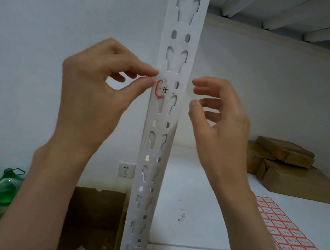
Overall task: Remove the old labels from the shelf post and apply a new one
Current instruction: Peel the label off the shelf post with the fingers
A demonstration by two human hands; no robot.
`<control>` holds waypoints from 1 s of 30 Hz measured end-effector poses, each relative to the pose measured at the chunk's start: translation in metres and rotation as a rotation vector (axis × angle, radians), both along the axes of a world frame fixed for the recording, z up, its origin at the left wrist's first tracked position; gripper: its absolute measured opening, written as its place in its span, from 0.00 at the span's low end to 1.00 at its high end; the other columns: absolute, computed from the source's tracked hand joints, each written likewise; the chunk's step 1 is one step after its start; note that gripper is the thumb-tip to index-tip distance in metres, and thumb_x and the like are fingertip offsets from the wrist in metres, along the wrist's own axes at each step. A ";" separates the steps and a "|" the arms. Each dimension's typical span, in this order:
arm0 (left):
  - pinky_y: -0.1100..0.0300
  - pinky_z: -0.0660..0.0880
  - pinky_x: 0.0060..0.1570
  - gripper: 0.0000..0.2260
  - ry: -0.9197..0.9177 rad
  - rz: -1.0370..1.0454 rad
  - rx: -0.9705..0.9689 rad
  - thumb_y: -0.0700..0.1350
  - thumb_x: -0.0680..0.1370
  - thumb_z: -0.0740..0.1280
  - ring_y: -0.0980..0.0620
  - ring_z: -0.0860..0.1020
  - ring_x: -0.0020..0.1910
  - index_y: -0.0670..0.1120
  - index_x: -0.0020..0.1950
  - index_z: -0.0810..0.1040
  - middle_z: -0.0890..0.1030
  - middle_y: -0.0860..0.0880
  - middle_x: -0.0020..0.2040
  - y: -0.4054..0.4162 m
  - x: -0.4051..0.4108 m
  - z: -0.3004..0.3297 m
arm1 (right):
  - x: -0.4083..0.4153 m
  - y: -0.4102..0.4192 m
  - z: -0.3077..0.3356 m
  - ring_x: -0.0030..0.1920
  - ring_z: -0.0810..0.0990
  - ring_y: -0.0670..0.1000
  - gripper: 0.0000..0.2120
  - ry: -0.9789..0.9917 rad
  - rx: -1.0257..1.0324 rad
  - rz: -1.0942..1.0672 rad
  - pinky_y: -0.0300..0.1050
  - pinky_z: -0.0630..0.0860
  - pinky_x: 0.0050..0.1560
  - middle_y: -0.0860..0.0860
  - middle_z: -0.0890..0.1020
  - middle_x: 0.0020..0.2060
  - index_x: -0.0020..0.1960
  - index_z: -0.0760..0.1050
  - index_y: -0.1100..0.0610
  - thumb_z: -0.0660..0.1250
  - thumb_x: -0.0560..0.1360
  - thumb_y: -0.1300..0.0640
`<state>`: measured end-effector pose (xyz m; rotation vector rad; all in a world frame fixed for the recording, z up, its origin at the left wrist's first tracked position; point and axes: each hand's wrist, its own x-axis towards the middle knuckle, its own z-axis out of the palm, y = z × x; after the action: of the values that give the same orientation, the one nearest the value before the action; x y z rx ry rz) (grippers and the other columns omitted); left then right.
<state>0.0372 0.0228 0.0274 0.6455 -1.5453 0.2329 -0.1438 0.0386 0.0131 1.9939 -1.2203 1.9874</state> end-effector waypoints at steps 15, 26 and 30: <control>0.72 0.77 0.41 0.09 0.258 -0.096 0.195 0.49 0.76 0.75 0.58 0.82 0.41 0.47 0.51 0.79 0.82 0.53 0.44 0.005 -0.031 -0.004 | 0.024 -0.007 -0.003 0.60 0.77 0.44 0.13 0.055 -0.117 0.046 0.31 0.76 0.57 0.46 0.75 0.62 0.60 0.76 0.46 0.69 0.78 0.58; 0.73 0.75 0.42 0.03 0.383 -0.288 0.426 0.48 0.79 0.71 0.61 0.82 0.44 0.52 0.51 0.78 0.83 0.57 0.44 -0.002 -0.037 -0.006 | 0.026 -0.007 -0.004 0.61 0.77 0.44 0.14 0.037 -0.120 0.063 0.27 0.75 0.55 0.46 0.74 0.63 0.59 0.74 0.44 0.68 0.78 0.60; 0.74 0.68 0.29 0.13 0.367 -0.372 0.559 0.48 0.81 0.62 0.63 0.74 0.30 0.53 0.37 0.71 0.75 0.62 0.28 0.002 -0.052 -0.005 | 0.028 -0.006 -0.005 0.61 0.76 0.44 0.15 0.033 -0.113 0.063 0.29 0.75 0.55 0.46 0.74 0.62 0.60 0.76 0.45 0.68 0.79 0.61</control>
<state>-0.0144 0.0248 0.0228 0.7643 -1.3378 -0.5892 -0.1154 0.0325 0.0085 2.0257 -1.0267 1.9947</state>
